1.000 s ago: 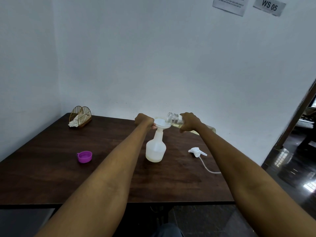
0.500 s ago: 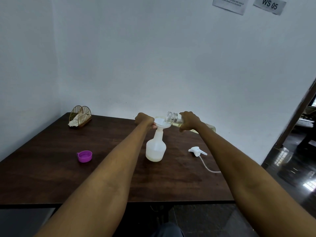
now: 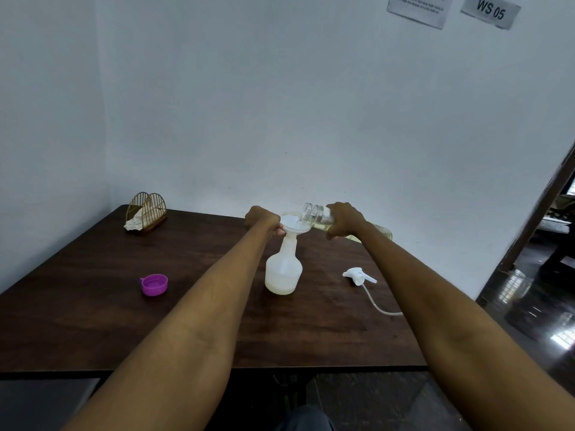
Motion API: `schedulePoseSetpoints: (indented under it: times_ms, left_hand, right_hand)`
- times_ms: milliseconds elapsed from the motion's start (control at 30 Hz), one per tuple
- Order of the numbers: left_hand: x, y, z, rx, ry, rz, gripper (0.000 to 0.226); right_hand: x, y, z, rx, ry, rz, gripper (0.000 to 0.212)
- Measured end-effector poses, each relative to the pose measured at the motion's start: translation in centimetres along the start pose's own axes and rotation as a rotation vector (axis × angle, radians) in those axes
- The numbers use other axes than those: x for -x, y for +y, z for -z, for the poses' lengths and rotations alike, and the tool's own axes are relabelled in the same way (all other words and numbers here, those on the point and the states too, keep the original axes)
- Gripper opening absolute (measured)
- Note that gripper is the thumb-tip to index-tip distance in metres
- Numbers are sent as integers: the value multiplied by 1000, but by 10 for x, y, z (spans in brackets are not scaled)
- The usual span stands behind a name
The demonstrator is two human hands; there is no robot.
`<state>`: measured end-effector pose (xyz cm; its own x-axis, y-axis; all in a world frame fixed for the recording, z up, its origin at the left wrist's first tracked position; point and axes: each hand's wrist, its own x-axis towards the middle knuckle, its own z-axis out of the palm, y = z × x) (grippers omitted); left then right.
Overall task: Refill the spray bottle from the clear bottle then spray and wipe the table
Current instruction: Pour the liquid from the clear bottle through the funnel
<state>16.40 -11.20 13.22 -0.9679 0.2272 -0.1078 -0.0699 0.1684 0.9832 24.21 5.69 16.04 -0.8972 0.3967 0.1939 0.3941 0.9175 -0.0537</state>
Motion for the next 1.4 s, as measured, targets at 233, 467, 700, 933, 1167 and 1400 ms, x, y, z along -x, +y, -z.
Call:
schedulePoseSetpoints:
  times_ms: [233, 467, 700, 933, 1167, 1400]
  left_hand:
    - [-2, 0, -1, 4, 0, 9, 25]
    - [-2, -1, -1, 11, -3, 0, 24]
    - [-1, 0, -1, 1, -5, 12, 24]
    - [-3, -2, -1, 8, 3, -4, 25]
    - [-1, -2, -1, 18, 0, 7, 26]
    - [1, -2, -1, 17, 10, -13, 26]
  right_hand:
    - [0, 0, 0, 28, -9, 20, 37]
    - [-2, 2, -2, 27, -8, 27, 36]
    - [-2, 2, -2, 16, -16, 19, 37]
    - [-1, 0, -2, 13, -24, 14, 44]
    - [-1, -1, -1, 14, -22, 21, 38]
    - [-1, -3, 1, 12, -22, 23, 40]
